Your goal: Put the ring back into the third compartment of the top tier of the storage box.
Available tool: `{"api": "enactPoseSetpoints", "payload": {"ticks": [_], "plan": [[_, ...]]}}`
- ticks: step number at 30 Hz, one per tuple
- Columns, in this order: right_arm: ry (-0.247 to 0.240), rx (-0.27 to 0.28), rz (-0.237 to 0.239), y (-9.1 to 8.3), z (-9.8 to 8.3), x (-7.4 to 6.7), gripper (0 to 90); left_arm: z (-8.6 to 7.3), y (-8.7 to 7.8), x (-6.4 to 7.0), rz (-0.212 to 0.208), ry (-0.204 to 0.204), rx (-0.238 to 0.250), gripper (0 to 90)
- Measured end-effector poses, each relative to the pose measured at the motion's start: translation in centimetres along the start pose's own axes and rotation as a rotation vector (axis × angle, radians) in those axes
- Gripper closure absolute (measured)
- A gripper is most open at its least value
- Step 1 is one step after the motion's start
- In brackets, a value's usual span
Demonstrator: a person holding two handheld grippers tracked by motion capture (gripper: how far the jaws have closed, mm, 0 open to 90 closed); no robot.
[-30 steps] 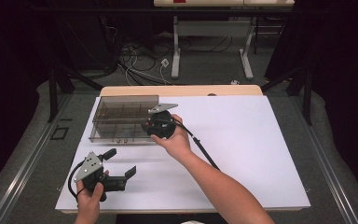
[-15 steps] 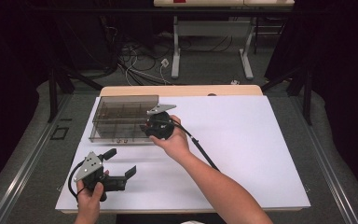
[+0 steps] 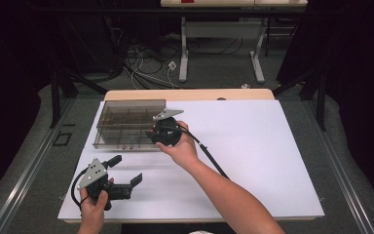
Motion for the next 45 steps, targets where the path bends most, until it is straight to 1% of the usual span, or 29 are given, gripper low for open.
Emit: {"api": "enactPoseSetpoints", "payload": {"ticks": [5, 6, 10, 12, 21, 24, 28, 30, 31, 37, 44, 45], "plan": [[0.002, 0.001, 0.003, 0.0, 0.0, 0.0, 67.8, 0.0, 0.0, 0.0, 0.0, 0.001, 0.0, 0.6], [0.002, -0.002, 0.006, 0.0, 0.0, 0.0, 66.0, 0.0, 0.0, 0.0, 0.0, 0.001, -0.001, 0.5], [0.0, -0.002, 0.013, -0.1, 0.0, -0.1, 63.5, 0.0, 0.0, 0.0, -0.001, 0.001, -0.001, 0.5], [-0.002, 0.014, 0.013, 0.0, 0.1, -0.1, 61.4, 0.0, 0.0, 0.0, -0.001, 0.001, -0.001, 0.5], [-0.007, 0.021, 0.007, -0.4, 0.3, -0.1, 57.6, 0.0, 0.0, 0.0, -0.002, 0.0, -0.001, 0.6], [-0.008, 0.029, 0.013, -0.5, 0.4, -0.1, 56.9, 0.0, 0.1, 0.0, -0.002, 0.0, -0.002, 0.6], [-0.011, 0.021, 0.014, -0.8, 0.5, 0.1, 55.0, 0.0, 0.1, 0.0, -0.001, 0.0, -0.003, 0.5], [-0.011, 0.031, 0.014, -0.8, 0.5, 0.1, 54.1, 0.0, 0.1, -0.1, -0.001, 0.0, -0.003, 0.5], [-0.015, 0.025, 0.01, -0.9, 0.6, 0.1, 52.8, -0.1, 0.1, -0.1, -0.001, -0.001, -0.002, 0.5], [-0.031, 0.031, 0.002, -1.0, 0.7, 0.2, 44.6, -0.1, 0.2, -0.2, -0.002, -0.005, -0.004, 0.5], [-0.049, 0.039, 0.001, -1.1, 0.7, 0.3, 40.5, -0.1, 0.2, -0.3, 0.001, -0.007, -0.004, 0.5], [-0.058, 0.032, -0.009, -1.3, 0.8, 0.4, 40.8, -0.1, 0.2, -0.4, 0.003, -0.007, -0.005, 0.5]]}}
Point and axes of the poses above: each handheld gripper's, and its own axes: y roughly forward along the jaws, z roughly out of its top, x roughly to its right, the point moved 3 cm from there along y, roughly forward along the jaws, and after that the axes turned 2 degrees about y, right-handed, at the moved point
